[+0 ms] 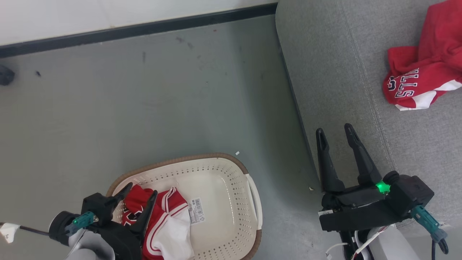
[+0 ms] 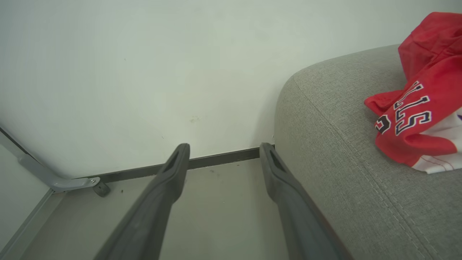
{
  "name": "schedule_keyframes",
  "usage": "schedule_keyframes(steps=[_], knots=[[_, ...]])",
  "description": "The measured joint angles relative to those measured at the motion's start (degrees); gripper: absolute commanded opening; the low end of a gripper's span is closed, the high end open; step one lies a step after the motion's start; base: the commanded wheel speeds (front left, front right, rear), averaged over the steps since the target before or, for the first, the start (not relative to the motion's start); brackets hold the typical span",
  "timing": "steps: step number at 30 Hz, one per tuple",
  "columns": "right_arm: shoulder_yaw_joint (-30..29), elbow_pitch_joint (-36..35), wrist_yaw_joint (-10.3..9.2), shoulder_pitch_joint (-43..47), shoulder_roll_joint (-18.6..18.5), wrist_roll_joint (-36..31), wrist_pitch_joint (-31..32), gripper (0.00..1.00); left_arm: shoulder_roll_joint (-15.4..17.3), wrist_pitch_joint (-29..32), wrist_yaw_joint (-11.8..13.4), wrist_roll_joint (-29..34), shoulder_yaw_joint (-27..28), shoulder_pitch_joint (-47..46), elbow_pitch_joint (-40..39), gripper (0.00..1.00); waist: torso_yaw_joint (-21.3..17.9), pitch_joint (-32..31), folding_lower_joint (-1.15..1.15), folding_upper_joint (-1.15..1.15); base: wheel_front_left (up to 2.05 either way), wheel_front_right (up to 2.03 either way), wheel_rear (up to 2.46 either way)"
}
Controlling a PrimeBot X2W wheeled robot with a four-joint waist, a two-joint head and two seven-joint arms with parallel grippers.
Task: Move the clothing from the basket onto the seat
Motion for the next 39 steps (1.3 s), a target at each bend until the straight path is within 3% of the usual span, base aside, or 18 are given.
schedule_keyframes(steps=[14,33,39], knots=[[4.4,-6.2,-4.53,-3.0,0.0,2.3,0.0,1.00,1.5,2.6,0.0,1.8,-6.7,-6.9,6.7,1.00,-2.5,8.3,0.00,0.00,0.00,0.00,0.00],[7.4,-9.1,-6.55,-4.1,0.1,2.7,0.0,1.00,3.7,5.6,-0.4,7.1,-16.4,-13.7,14.8,1.00,-6.9,15.9,-0.01,-0.01,0.00,0.00,0.00],[8.3,-9.8,-7.04,-4.1,0.1,2.6,0.0,1.00,4.4,7.0,-0.4,11.5,-20.7,-16.1,17.7,1.00,-7.9,17.9,-0.01,0.00,0.00,0.00,0.00]])
